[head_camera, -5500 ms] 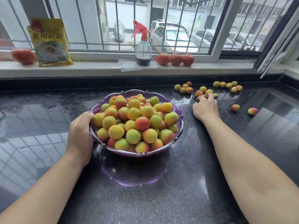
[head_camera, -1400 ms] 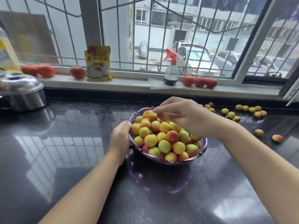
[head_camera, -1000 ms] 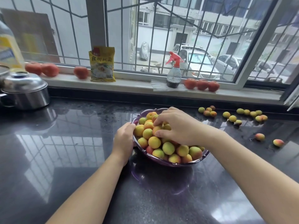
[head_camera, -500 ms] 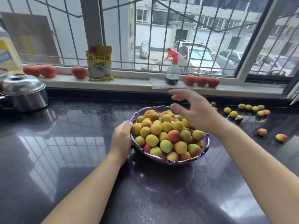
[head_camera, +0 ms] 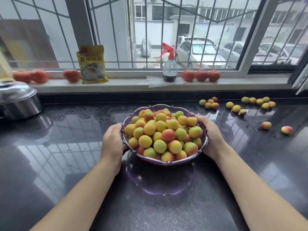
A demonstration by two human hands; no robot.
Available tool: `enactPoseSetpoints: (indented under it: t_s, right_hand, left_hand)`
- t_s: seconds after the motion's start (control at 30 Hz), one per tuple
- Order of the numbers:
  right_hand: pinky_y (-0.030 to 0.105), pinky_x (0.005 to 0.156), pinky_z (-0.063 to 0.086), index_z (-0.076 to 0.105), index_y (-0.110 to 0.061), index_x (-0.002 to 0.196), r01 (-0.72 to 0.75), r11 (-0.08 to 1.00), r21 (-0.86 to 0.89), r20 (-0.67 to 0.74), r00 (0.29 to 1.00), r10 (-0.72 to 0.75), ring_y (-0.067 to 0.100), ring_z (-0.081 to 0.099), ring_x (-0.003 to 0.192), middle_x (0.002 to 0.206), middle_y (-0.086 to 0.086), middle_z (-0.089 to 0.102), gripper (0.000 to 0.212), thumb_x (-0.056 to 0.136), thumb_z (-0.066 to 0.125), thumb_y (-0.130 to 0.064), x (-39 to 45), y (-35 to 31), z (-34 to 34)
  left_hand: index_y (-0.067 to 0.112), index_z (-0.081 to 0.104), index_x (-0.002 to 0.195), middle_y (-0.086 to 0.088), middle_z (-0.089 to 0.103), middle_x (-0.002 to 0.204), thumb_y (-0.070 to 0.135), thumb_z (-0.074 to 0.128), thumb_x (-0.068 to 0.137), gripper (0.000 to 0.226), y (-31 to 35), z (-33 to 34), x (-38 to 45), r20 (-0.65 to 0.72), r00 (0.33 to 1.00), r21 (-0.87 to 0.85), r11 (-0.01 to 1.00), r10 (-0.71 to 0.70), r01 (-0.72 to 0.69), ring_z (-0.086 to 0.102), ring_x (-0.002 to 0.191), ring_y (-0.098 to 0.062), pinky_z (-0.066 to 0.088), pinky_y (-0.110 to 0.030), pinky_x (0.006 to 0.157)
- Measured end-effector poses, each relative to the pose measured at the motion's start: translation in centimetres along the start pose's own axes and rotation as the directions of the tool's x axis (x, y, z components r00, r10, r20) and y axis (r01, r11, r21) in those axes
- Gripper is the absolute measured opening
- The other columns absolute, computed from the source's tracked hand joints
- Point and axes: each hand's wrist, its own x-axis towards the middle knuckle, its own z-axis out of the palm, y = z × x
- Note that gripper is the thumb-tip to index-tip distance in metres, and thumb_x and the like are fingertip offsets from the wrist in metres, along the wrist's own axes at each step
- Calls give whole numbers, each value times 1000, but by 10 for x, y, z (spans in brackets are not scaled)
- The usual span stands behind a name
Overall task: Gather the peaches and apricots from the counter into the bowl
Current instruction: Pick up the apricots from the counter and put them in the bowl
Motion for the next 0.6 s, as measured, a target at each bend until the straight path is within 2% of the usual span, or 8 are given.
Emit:
enactPoseSetpoints:
  t_s: [0.1, 0.17, 0.23, 0.33, 0.4, 0.43, 0.5, 0.6]
  right_hand:
    - [57, 105, 48, 61, -10, 134, 76, 997, -7, -43, 996, -76, 40, 64, 120, 130, 23, 65, 40, 100, 52, -28, 3, 2, -3]
    - [56, 101, 51, 61, -18, 134, 131, 991, -29, -82, 988, -133, 38, 67, 116, 128, 18, 68, 38, 98, 54, -27, 2, 2, -4]
    - [53, 97, 55, 64, -22, 125, 152, 986, -71, -102, 982, -159, 35, 70, 110, 122, 14, 72, 29, 99, 52, -28, -2, 6, -5]
    - [53, 94, 56, 67, -18, 118, 208, 952, -223, -143, 959, -243, 36, 70, 109, 114, 16, 74, 29, 100, 46, -29, -6, 6, -7]
    - [53, 93, 57, 69, -10, 112, 209, 935, -288, -162, 951, -263, 37, 70, 106, 110, 18, 74, 38, 103, 45, -38, -4, 0, -15]
    - [48, 87, 59, 70, -8, 108, 200, 926, -321, -189, 944, -269, 33, 72, 100, 107, 17, 75, 43, 105, 41, -40, -1, -5, -20]
    - [41, 78, 60, 69, -11, 99, 195, 858, -475, -268, 897, -352, 25, 72, 89, 101, 13, 75, 39, 109, 37, -32, 7, -13, -35]
    - [46, 91, 58, 66, -17, 98, 108, 641, -760, -363, 748, -556, 27, 67, 96, 109, 14, 71, 23, 101, 44, -11, 30, -25, -61]
  left_hand:
    - [8, 68, 115, -8, 78, 97, 34, 41, 111, 37, -5, 6, -32, -11, 992, -144, 982, -127, 124, 74, 85, -21, 61, -39, 74]
    - [13, 73, 122, -5, 81, 108, 38, 39, 112, 44, -7, 18, -58, 71, 989, -206, 968, -130, 142, 77, 101, -20, 60, -41, 89]
    - [16, 68, 138, -7, 78, 127, 41, 36, 114, 48, -12, 27, -63, 106, 987, -268, 953, -121, 145, 74, 118, -23, 56, -45, 103]
    - [14, 61, 146, -12, 73, 136, 41, 33, 115, 50, -10, 31, -40, 84, 989, -313, 939, -120, 141, 72, 123, -29, 53, -49, 109]
    - [8, 63, 142, -16, 74, 134, 39, 31, 115, 52, -5, 31, -21, 128, 981, -310, 934, -145, 178, 71, 123, -33, 51, -52, 111]
    - [7, 64, 140, -16, 75, 132, 38, 30, 116, 52, -2, 30, -12, 148, 976, -293, 936, -158, 196, 71, 123, -34, 52, -52, 110]
    - [6, 66, 137, -16, 75, 131, 35, 29, 116, 51, 5, 29, 3, 197, 966, -255, 942, -170, 218, 71, 124, -34, 53, -51, 106]
    - [4, 63, 144, -19, 70, 139, 35, 36, 114, 51, 12, 26, 21, 306, 933, -211, 943, -188, 259, 67, 130, -38, 49, -54, 112]
